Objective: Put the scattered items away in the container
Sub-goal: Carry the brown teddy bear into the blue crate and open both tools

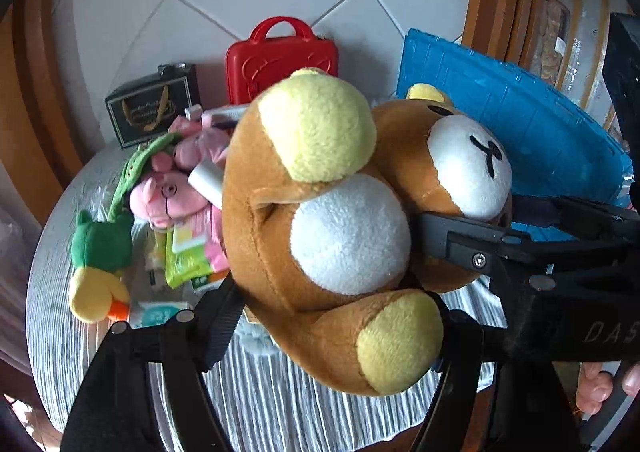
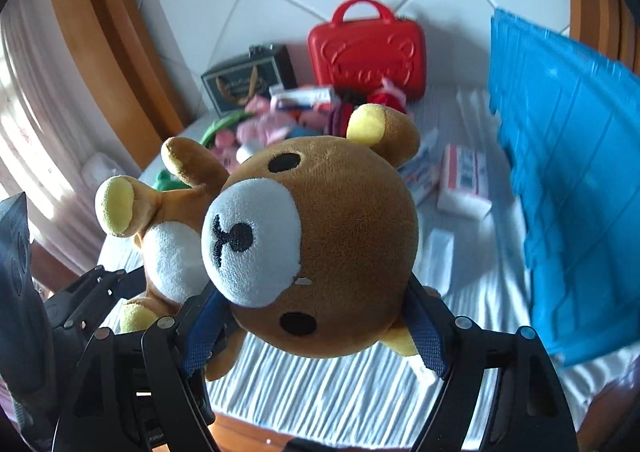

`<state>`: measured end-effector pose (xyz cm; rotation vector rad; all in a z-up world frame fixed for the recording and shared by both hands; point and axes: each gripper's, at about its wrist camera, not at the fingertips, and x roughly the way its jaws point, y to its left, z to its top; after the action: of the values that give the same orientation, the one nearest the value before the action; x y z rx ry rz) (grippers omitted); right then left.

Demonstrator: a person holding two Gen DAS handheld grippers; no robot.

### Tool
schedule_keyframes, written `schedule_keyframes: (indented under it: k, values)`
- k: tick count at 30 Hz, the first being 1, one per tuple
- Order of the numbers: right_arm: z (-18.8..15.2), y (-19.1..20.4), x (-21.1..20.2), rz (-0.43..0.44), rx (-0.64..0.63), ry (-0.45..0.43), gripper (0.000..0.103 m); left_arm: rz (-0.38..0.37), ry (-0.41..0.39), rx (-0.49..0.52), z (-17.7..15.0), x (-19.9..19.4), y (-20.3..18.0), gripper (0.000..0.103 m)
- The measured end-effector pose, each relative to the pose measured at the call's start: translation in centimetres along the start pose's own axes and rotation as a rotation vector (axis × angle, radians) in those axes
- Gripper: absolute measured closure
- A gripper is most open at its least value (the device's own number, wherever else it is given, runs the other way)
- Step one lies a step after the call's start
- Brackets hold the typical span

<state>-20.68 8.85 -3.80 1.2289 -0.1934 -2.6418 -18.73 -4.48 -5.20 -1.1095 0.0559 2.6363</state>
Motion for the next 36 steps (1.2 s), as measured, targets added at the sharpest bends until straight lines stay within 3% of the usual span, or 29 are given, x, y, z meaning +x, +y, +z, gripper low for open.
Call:
schedule_keyframes:
  k: [11, 21, 30, 36]
  values:
    - [8.9, -2.5, -5.9, -0.114, 0.010, -0.185, 0.021, -0.080, -0.171, 0.119, 10.9, -2.0, -3.9, 0.030]
    - [13.2, -9.9, -12.7, -0.223, 0.023, -0.278, 0.021, -0.142, -0.203, 0.200, 19.3, -1.1, -14.6, 0.029]
    - [17.8, -27.7, -16.9, -0.249, 0.088, -0.275, 0.021, -0.164, -0.157, 0.264, 28.1, 5.8, -31.3, 0.029]
    - [21.1, -40.4, -15.8, -0.217, 0.152, -0.171, 0.021, -0.139, 0.010, 0.271, 32.7, 14.3, -40.2, 0.028]
